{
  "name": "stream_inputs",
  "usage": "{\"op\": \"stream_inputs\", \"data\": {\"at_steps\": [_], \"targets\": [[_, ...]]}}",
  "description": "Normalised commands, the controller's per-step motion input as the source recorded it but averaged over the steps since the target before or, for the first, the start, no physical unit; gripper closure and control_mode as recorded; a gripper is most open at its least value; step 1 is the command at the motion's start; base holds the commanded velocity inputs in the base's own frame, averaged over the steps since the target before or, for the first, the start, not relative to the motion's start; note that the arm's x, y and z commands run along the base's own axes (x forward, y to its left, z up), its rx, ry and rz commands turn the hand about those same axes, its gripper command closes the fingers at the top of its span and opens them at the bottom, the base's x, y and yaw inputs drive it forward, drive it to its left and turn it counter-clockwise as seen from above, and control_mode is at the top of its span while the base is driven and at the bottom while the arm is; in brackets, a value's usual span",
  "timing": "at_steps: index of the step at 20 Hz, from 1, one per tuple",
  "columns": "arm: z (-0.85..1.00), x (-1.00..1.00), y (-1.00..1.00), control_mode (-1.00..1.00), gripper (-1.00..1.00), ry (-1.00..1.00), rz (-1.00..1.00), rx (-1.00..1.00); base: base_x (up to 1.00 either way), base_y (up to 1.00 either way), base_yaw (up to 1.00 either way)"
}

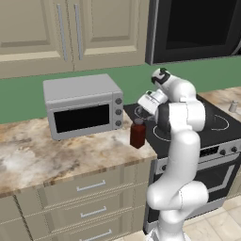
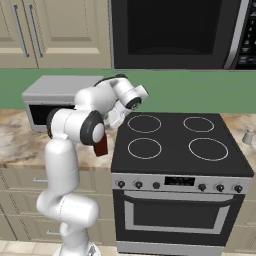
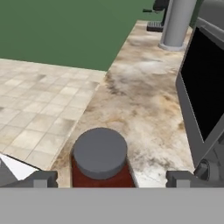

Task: Collect the paprika, ketchup, and shaker from the cabinet and place them next to the stove.

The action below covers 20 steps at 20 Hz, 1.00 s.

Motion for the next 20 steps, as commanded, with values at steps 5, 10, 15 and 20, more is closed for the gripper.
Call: {"op": "stream_inputs", "data": {"at_steps": [5, 10, 15, 20], "targets": [[0.29, -0.33, -0.19, -1.0, -1.0, 0.0, 0.0, 0.0, 0.0, 0.0, 0.0], [0.2, -0.52, -0.2, -1.0, -1.0, 0.0, 0.0, 0.0, 0.0, 0.0, 0.0], [0.06, -0.64, -0.22, -1.0, -1.0, -0.02, 0.0, 0.0, 0.0, 0.0, 0.0], [0.17, -0.74, -0.24, -1.0, -1.0, -0.04, 0.0, 0.01, 0.0, 0.0, 0.0]]}}
